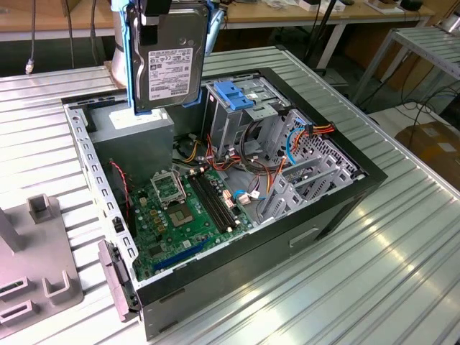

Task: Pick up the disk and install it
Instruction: 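Insert the disk into the insertion slot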

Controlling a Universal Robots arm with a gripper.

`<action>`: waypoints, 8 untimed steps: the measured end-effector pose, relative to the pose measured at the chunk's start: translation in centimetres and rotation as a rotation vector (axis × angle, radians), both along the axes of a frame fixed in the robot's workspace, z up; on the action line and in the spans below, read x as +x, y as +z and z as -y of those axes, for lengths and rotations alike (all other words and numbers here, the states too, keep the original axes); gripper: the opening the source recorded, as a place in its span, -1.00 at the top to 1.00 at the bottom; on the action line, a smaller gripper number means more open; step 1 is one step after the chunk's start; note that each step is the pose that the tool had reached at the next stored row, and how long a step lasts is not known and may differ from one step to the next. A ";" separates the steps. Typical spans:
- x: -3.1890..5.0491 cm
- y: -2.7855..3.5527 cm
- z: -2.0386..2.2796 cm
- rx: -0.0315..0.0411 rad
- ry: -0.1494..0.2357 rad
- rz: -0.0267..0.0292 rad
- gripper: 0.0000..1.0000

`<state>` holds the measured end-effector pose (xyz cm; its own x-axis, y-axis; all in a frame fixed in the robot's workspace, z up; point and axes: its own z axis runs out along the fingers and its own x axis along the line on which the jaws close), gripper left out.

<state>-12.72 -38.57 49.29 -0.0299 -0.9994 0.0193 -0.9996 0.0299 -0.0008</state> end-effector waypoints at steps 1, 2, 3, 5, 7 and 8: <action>0.00 0.00 0.00 0.0000 0.000 0.0000 0.26; 0.01 0.00 0.01 0.0000 0.000 0.0000 0.26; 0.01 0.00 0.04 0.0000 0.000 0.0000 0.26; 0.00 0.00 0.12 0.0000 0.000 0.0000 0.26; 0.00 0.00 0.21 -0.0001 0.000 0.0000 0.26; 0.00 0.00 0.26 -0.0001 0.000 0.0000 0.26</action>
<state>-12.72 -38.83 49.29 -0.0299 -0.9994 0.0195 -0.9996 0.0299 -0.0008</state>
